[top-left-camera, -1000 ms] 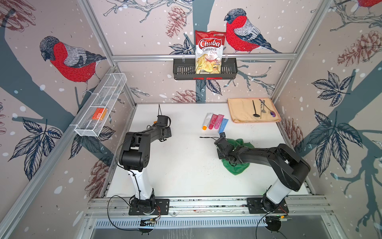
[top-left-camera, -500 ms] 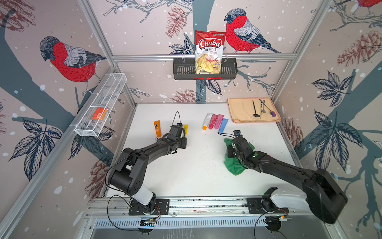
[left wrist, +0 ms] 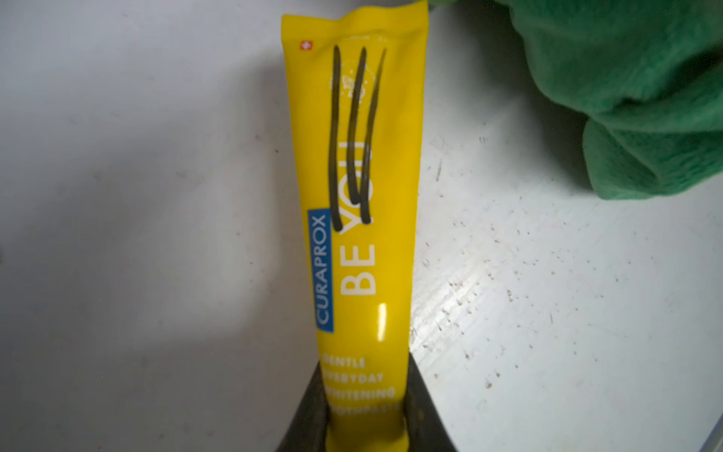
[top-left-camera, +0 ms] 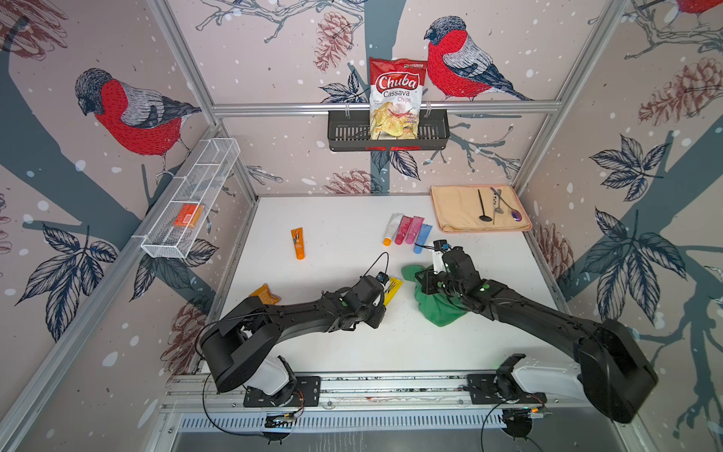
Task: Wipe the surface of the toothpaste tube
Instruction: Place the toothpaste at the center of the board, then wipe the dirt from the toothpaste tube.
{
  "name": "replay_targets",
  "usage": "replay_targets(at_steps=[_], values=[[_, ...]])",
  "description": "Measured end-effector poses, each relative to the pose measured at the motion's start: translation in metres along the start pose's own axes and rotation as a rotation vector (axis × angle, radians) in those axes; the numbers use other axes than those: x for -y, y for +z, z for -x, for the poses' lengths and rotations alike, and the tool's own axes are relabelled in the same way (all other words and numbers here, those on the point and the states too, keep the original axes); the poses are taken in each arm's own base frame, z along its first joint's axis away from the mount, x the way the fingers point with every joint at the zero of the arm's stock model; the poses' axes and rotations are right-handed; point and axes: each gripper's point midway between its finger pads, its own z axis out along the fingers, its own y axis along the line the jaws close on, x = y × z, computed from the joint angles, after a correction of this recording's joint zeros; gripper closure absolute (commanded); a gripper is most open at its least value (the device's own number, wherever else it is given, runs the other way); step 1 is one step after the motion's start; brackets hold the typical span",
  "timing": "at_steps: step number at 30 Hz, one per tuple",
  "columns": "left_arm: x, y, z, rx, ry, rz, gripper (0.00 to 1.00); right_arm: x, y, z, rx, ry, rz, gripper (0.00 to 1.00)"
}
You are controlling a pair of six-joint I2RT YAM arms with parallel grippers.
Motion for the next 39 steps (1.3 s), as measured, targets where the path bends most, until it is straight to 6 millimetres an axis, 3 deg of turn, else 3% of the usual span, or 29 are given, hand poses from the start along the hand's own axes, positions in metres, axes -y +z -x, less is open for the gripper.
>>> replay_targets(at_steps=[2,9,14,16,18,22,28,33,39], values=[[0.001,0.004,-0.010,-0.033,0.015,0.015,0.55,-0.002,0.007,-0.002,-0.019,0.003,0.016,0.99],[0.003,0.006,-0.012,-0.029,0.039,0.049,0.48,-0.006,0.031,-0.014,-0.093,0.014,0.056,0.99],[-0.001,-0.003,-0.019,-0.005,0.022,0.062,0.63,-0.027,0.049,-0.033,-0.168,-0.009,0.118,0.99],[-0.003,-0.004,-0.024,0.000,0.020,0.060,0.80,-0.041,0.053,-0.043,-0.198,-0.013,0.165,0.99],[-0.004,-0.006,-0.026,0.015,0.006,0.057,0.87,-0.053,0.059,-0.053,-0.220,-0.015,0.211,0.99],[-0.004,-0.007,-0.026,0.050,-0.005,0.043,0.88,-0.063,0.078,-0.079,-0.296,-0.005,0.246,0.99],[-0.004,-0.005,-0.027,0.066,-0.022,0.040,0.91,-0.078,0.100,-0.086,-0.308,-0.018,0.266,0.99],[-0.008,-0.006,-0.025,0.090,-0.038,0.056,0.94,-0.064,0.104,-0.080,-0.309,-0.043,0.174,1.00],[-0.005,-0.010,-0.016,0.138,0.000,0.045,0.96,-0.008,0.092,-0.062,-0.263,-0.017,-0.020,1.00]])
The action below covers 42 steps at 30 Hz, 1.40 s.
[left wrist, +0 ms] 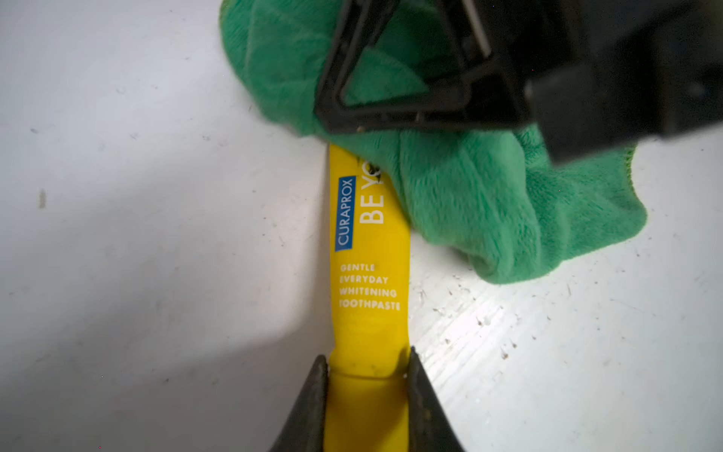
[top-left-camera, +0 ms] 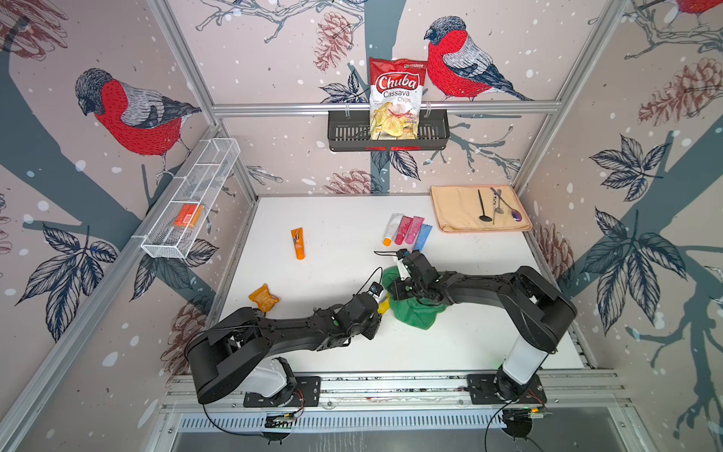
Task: Wipe the surface of the toothpaste tube
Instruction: Wipe the dirt from the toothpaste tube.
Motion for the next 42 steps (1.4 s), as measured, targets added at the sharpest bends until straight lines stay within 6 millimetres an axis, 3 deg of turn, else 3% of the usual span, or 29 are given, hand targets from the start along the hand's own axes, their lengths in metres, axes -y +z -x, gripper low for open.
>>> replay_targets(at_steps=[2,4,12,14,18,26,30,34,39,42], values=[[0.000,0.000,-0.001,0.000,0.003,0.000,0.96,0.010,-0.004,-0.002,-0.001,-0.001,-0.055,1.00],[-0.001,0.000,-0.002,-0.003,0.012,0.002,0.97,0.006,-0.004,-0.003,0.005,-0.035,-0.082,1.00],[-0.003,0.005,-0.006,-0.022,0.019,0.021,0.98,-0.059,-0.007,-0.024,-0.024,-0.121,0.072,1.00],[-0.004,0.006,-0.005,-0.020,0.019,0.024,0.98,-0.064,-0.010,-0.029,-0.036,-0.124,0.104,1.00],[-0.004,0.006,-0.004,-0.015,0.021,0.025,0.99,-0.049,-0.013,-0.031,-0.038,-0.086,0.116,1.00],[-0.009,0.004,-0.004,-0.005,0.021,0.048,0.99,0.025,-0.024,-0.023,-0.040,0.010,-0.079,1.00],[-0.010,0.004,-0.004,-0.004,0.024,0.055,0.99,0.033,-0.031,-0.017,-0.040,-0.001,-0.132,1.00],[-0.009,0.005,-0.004,-0.002,0.026,0.058,0.99,0.006,-0.034,-0.017,-0.040,-0.044,-0.066,1.00],[-0.009,0.005,-0.004,0.002,0.033,0.063,0.99,-0.053,-0.043,-0.016,-0.028,-0.085,0.154,1.00],[-0.009,0.005,-0.003,0.003,0.037,0.064,0.99,-0.066,-0.044,-0.016,-0.033,-0.084,0.231,0.99]])
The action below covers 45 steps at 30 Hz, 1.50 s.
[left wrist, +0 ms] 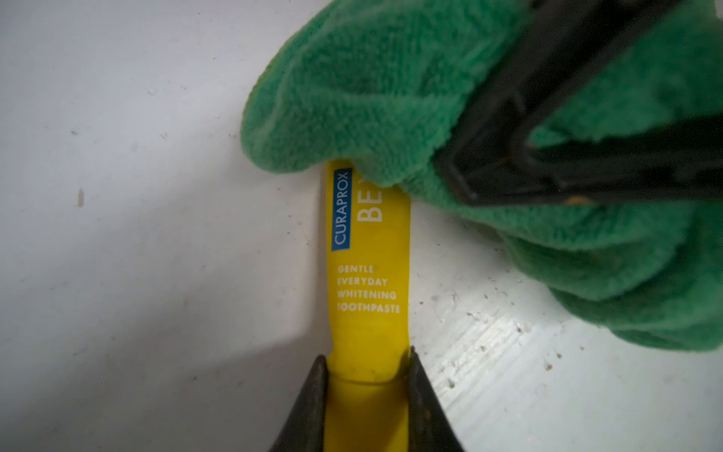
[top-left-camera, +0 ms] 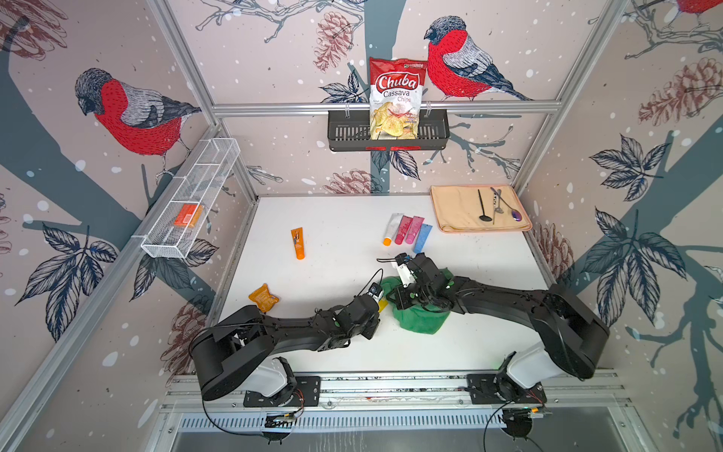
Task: Wipe the surface of the toothpaste tube
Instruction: Wipe the dirt from the toothpaste tube.
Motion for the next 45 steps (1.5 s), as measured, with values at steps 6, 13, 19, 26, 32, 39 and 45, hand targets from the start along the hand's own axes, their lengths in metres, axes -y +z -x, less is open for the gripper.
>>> replay_targets(at_steps=[6,13,19,26,32,39,45], values=[[0.000,-0.001,0.000,0.003,0.002,0.000,0.99,0.032,0.017,-0.012,-0.057,0.064,-0.064,0.98],[-0.004,-0.001,0.003,0.019,0.002,0.026,0.99,0.046,0.033,-0.002,-0.066,0.073,-0.087,0.98],[-0.011,-0.001,0.007,0.038,-0.002,0.073,0.99,0.052,0.045,0.010,-0.085,0.077,-0.119,0.99],[-0.002,0.002,0.002,0.019,0.016,0.033,1.00,0.092,0.010,0.038,0.007,0.092,-0.326,1.00],[0.004,0.002,0.002,0.015,0.026,0.006,1.00,0.050,-0.007,0.060,0.091,0.060,-0.144,1.00],[0.005,0.003,0.003,0.019,0.031,0.001,1.00,0.028,0.020,0.040,0.010,0.067,0.006,1.00],[0.005,0.003,0.003,0.020,0.032,0.000,1.00,0.031,0.043,0.013,-0.073,0.052,-0.064,1.00]])
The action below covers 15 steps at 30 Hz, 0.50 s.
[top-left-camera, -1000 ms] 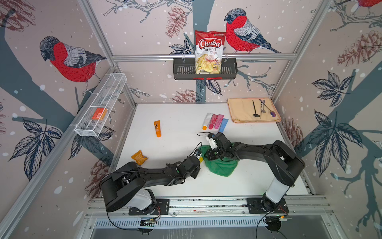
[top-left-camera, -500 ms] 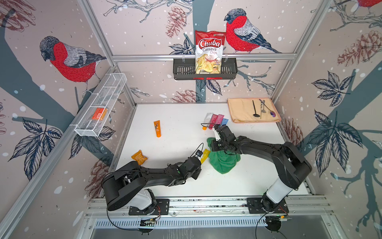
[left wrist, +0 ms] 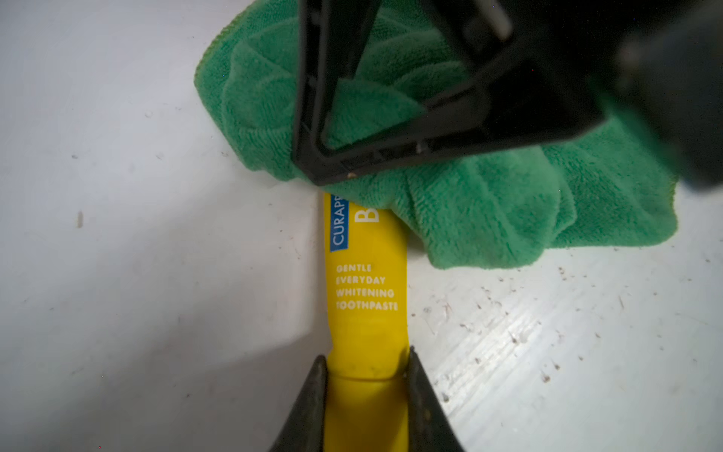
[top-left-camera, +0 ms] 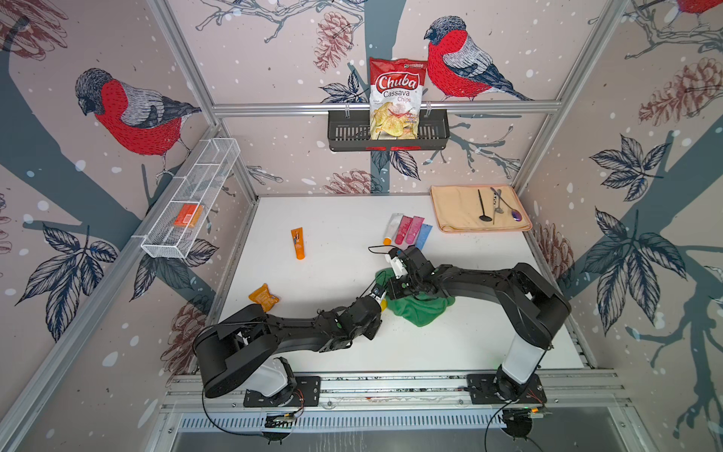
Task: Wipe the surface of the toothpaste tube
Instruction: Wipe the dirt from the toothpaste tube.
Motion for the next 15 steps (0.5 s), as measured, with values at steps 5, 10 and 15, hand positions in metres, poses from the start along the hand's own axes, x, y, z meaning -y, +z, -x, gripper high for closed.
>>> replay_targets(at_steps=[5,10,15], values=[[0.000,0.000,0.000,-0.001,0.000,0.001,1.00,0.010,0.003,-0.001,0.004,-0.035,-0.108,1.00],[0.001,0.001,0.004,0.013,-0.002,-0.004,1.00,0.040,-0.004,0.004,0.025,-0.005,-0.193,1.00],[0.005,0.002,0.002,0.004,0.002,-0.018,1.00,0.089,-0.028,0.006,0.055,0.043,-0.365,1.00]])
